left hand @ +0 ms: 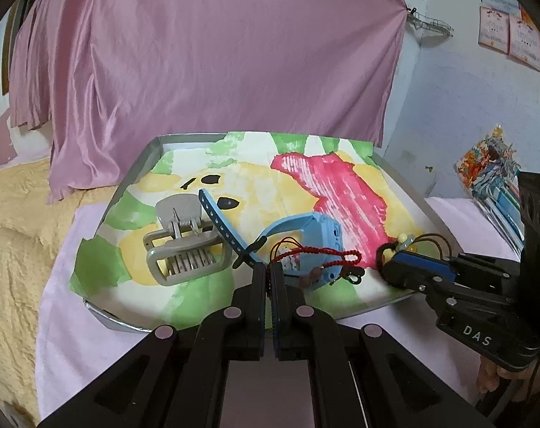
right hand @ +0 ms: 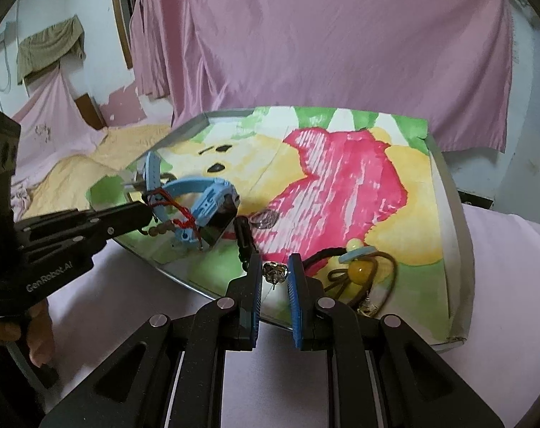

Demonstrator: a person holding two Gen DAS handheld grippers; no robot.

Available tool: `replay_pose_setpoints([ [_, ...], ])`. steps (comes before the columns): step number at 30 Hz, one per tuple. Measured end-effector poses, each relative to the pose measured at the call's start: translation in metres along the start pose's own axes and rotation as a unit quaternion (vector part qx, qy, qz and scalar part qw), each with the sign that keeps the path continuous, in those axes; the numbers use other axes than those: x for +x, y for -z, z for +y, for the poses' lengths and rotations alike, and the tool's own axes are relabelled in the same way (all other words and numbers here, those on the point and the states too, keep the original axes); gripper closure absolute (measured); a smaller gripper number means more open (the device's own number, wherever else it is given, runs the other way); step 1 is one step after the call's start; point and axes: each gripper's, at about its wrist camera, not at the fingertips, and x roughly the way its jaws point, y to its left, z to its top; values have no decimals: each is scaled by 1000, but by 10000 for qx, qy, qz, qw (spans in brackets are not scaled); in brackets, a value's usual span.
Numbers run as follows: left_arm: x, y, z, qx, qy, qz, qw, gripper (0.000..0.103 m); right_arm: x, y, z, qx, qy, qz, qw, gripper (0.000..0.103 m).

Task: Organize jewelry

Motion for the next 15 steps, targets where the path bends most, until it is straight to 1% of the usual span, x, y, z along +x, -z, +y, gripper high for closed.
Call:
replay_pose_setpoints([
  [7,1,1,0,-21,15,50,10000,100,4,-2,-1,56,5,132,9999,90],
  [12,7,4,1,-79,-57,251,9996,100,6,-2,-2,66,31,154,9999,89],
  [15,6,5,3,-114,-31,245,9996,100,7,-2,-3,73,40,168,9998,87],
])
